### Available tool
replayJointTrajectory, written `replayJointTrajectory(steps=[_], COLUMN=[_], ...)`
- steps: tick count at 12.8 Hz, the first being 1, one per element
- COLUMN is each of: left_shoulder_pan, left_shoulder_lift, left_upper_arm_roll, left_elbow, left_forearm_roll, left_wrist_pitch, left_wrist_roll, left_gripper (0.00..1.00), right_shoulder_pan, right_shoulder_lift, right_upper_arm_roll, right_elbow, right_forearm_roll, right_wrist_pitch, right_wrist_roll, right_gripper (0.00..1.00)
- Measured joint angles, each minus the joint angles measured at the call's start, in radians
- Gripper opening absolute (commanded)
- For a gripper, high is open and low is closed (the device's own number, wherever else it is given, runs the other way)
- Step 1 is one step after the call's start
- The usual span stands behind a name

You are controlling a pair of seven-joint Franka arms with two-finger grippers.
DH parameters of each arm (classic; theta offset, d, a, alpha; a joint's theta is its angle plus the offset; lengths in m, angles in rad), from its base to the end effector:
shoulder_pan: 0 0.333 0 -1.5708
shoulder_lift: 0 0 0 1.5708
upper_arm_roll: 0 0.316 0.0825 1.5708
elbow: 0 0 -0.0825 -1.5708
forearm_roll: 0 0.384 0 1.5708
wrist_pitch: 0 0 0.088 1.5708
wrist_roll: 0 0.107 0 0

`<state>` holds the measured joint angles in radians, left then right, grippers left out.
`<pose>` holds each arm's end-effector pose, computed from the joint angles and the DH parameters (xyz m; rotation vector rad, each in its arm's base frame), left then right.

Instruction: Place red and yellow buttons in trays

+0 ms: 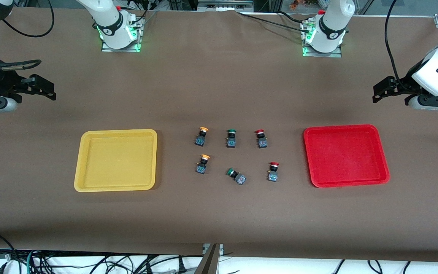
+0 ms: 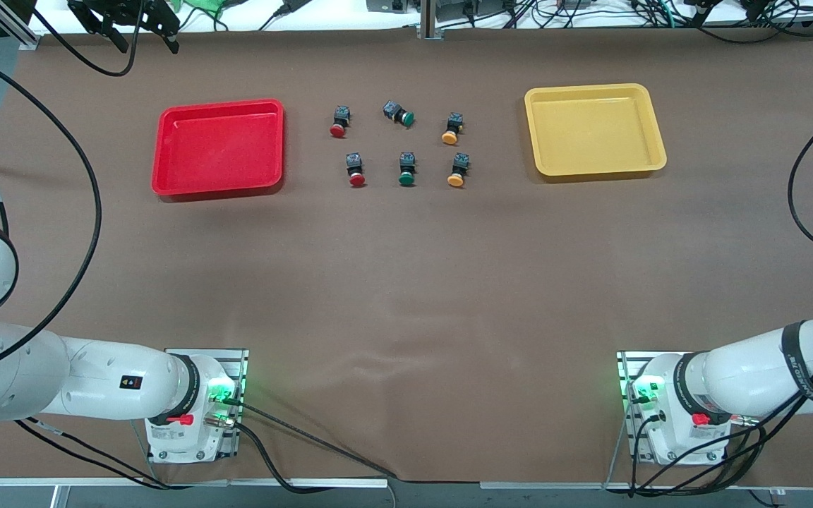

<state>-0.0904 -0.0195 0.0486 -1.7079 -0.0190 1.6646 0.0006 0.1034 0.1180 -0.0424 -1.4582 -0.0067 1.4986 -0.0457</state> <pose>0.5522 -0.0247 0.5784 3.1214 -0.0631 -0.0378 0.5818 0.0363 0.6041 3.1225 0.1666 -0.1211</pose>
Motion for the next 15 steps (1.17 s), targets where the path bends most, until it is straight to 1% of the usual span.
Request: replayJointTrajectory(steps=[9,13,15], left_shoulder_pan=[-0.001,-0.002,-0.011], left_shoulder_lift=[0.002,0.038,0.083], left_upper_arm_roll=[0.000,-0.001,-0.015], left_elbow=[0.000,0.001,-0.001], left_forearm_roll=[0.000,0.000,0.000], left_wrist_pitch=[-0.004,-0.118,-0.134], left_wrist_roll=[0.000,0.000,0.002], left_gripper=[1.00,1.00,1.00], right_shoulder_pan=[0.000,0.000,0.000], right_shoulder_lift=[0.001,0.001,0.001], right_upper_arm_roll=[0.000,0.000,0.000], right_elbow=[0.000,0.000,0.000], right_forearm_roll=[0.000,0.000,0.000], right_wrist_pitch=[0.000,0.000,0.000], right_wrist_roll=[0.000,0.000,0.000], right_gripper=[1.00,1.00,1.00])
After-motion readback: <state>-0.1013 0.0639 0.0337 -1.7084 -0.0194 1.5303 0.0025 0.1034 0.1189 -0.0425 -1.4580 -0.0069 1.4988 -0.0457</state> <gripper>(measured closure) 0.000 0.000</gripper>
